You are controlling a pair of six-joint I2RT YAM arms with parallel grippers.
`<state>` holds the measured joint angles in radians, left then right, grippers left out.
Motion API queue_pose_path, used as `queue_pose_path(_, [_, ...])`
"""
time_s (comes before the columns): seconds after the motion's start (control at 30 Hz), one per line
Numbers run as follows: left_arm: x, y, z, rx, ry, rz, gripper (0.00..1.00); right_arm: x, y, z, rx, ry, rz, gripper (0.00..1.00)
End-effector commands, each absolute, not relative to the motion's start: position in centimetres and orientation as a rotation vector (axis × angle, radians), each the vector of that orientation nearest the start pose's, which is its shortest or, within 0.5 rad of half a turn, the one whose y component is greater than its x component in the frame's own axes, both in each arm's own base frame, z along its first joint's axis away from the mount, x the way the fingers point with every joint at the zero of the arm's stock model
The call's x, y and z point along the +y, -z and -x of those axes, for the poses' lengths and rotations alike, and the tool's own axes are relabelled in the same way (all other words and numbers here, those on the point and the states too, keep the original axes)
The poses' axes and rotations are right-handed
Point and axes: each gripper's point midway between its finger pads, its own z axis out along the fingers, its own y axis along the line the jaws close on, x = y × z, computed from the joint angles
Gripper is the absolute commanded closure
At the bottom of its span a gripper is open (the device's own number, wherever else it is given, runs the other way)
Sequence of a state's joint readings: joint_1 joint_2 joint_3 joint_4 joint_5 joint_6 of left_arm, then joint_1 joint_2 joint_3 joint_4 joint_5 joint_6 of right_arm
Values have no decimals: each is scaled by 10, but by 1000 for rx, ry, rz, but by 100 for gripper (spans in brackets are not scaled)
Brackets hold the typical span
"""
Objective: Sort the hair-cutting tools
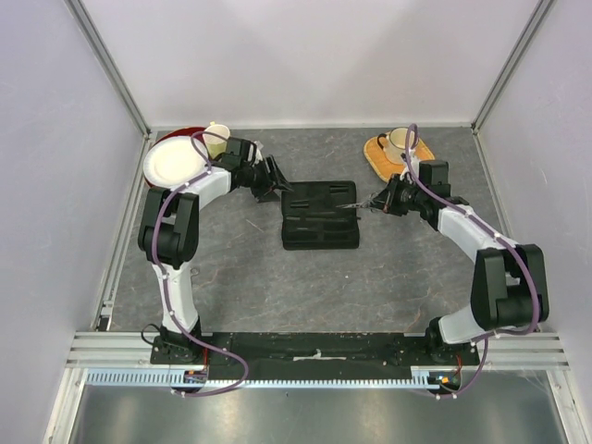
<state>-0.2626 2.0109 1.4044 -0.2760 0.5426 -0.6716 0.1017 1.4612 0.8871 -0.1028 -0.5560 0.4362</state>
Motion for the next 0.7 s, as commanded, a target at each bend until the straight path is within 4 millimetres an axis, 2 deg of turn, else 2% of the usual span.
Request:
queue_pose_path(0.0, [-234, -72, -461, 2508, 974, 175, 36, 140, -142, -389, 2202, -932, 42, 100])
queue_pose_path(0.13, [-232, -55, -469, 2533, 929, 200, 38, 143, -133, -401, 2211, -949, 86, 100])
queue_pose_path(0.3, [-229, -30, -466, 2617, 887, 241, 43, 145, -133, -414, 2171, -991, 104, 100])
queue_pose_path(0.5, [-228, -18, -463, 2662, 871, 254, 51, 145, -118, -423, 2179, -1033, 98, 100])
queue_pose_path(0.67, [-230, -10, -460, 2693, 860, 249, 61, 148, -114, -425, 2163, -1082, 100, 100])
